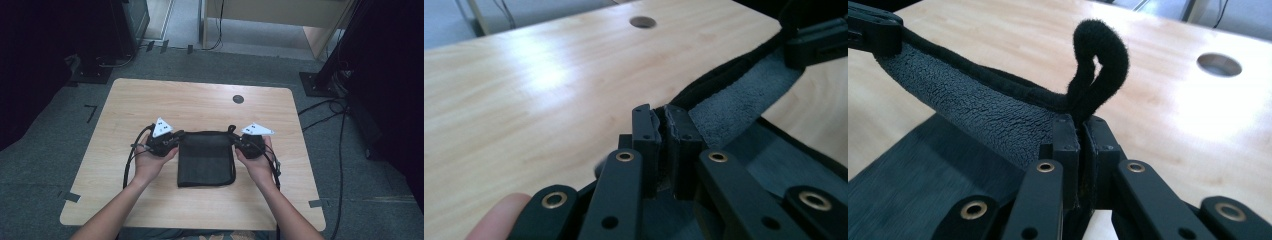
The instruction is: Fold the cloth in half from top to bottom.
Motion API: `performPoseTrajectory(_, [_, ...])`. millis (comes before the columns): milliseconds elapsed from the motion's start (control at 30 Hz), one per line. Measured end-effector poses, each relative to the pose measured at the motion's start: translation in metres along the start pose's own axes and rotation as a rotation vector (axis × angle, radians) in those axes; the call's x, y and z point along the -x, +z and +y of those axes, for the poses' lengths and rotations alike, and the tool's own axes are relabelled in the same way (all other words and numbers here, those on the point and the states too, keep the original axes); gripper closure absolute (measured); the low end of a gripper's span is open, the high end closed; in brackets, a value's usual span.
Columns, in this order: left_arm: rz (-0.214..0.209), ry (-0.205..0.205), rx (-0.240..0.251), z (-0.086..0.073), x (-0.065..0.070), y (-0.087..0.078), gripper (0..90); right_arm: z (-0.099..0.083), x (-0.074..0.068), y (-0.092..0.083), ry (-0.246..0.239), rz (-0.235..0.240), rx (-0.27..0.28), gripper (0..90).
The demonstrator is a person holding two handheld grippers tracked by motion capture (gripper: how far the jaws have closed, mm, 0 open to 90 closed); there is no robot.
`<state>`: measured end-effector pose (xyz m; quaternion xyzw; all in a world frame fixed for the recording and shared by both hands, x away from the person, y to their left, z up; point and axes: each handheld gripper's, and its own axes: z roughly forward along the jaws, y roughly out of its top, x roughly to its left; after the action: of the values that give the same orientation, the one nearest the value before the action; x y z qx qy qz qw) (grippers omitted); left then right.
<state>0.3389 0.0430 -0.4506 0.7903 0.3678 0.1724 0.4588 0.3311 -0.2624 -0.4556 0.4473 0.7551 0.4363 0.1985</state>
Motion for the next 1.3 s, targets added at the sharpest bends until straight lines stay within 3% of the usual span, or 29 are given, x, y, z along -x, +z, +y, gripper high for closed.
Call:
performPoseTrajectory(67, [-0.022, 0.004, -0.011, -0.008, 0.005, -0.004, 84.8, -0.006, -0.003, -0.005, -0.006, 0.009, -0.007, 85.3])
performPoseTrajectory(133, [-0.062, -0.023, -0.018, -0.018, 0.009, -0.008, 84.8, -0.014, -0.008, -0.010, -0.003, 0.017, -0.017, 85.3])
performPoseTrajectory(267, [-0.085, 0.004, -0.046, -0.033, 0.018, -0.017, 84.8, -0.025, -0.014, -0.018, -0.002, 0.036, -0.036, 85.3])
performPoseTrajectory(467, [-0.060, 0.104, -0.087, -0.049, 0.034, -0.024, 84.7, -0.040, -0.025, -0.027, -0.001, 0.064, -0.054, 85.2])
performPoseTrajectory(600, [-0.081, 0.102, -0.114, -0.067, 0.038, -0.021, 84.7, -0.052, -0.030, -0.029, -0.008, 0.079, -0.075, 85.2])
performPoseTrajectory(733, [-0.103, 0.096, -0.114, -0.074, 0.040, -0.026, 84.7, -0.064, -0.028, -0.031, 0.018, 0.092, -0.097, 85.2])
performPoseTrajectory(833, [-0.092, 0.147, -0.111, -0.074, 0.042, -0.031, 84.6, -0.068, -0.026, -0.034, 0.042, 0.104, -0.099, 85.2])
performPoseTrajectory(933, [-0.101, 0.184, -0.130, -0.082, 0.045, -0.031, 84.4, -0.073, -0.028, -0.035, 0.025, 0.109, -0.115, 84.8])
performPoseTrajectory(1067, [-0.116, 0.193, -0.137, -0.089, 0.045, -0.032, 83.3, -0.082, -0.025, -0.036, 0.027, 0.124, -0.145, 83.7])
performPoseTrajectory(1133, [-0.123, 0.211, -0.150, -0.090, 0.045, -0.033, 81.4, -0.085, -0.022, -0.037, 0.036, 0.143, -0.163, 81.1])
performPoseTrajectory(1200, [-0.130, 0.221, -0.169, -0.093, 0.045, -0.034, 75.6, -0.086, -0.019, -0.038, 0.009, 0.155, -0.210, 70.5])
performPoseTrajectory(1300, [-0.158, 0.175, -0.158, -0.097, 0.041, -0.038, 71.3, -0.091, -0.015, -0.041, -0.020, 0.158, -0.255, 62.6])
